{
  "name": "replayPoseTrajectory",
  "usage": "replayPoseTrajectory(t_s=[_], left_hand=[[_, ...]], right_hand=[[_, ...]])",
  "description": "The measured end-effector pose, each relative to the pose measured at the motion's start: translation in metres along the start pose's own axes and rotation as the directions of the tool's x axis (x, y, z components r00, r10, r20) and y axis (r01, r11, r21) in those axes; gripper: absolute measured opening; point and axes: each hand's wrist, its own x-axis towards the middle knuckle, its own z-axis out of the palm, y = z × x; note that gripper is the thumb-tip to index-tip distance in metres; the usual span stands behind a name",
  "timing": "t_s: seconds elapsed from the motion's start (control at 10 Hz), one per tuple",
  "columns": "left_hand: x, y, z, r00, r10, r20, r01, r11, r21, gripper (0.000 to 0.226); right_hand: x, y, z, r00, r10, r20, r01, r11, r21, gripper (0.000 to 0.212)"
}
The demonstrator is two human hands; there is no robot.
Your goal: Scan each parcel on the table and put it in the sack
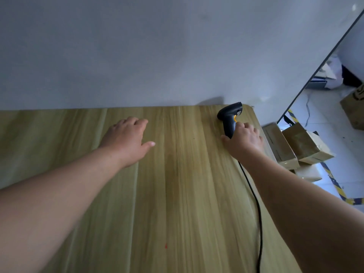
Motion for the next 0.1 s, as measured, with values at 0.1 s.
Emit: replayPoseTrajectory(t_s=[0.1], left_hand=[[-0.0223, -0.0101, -0.018, 0.998, -0.02, -0.054, 0.021, 0.999, 0.024, 0.068]], right_hand=[[-0.0319, -0.0108, -0.0207, 0.989, -0.134, -0.056, 0.131, 0.99, -0.058, 0.049]])
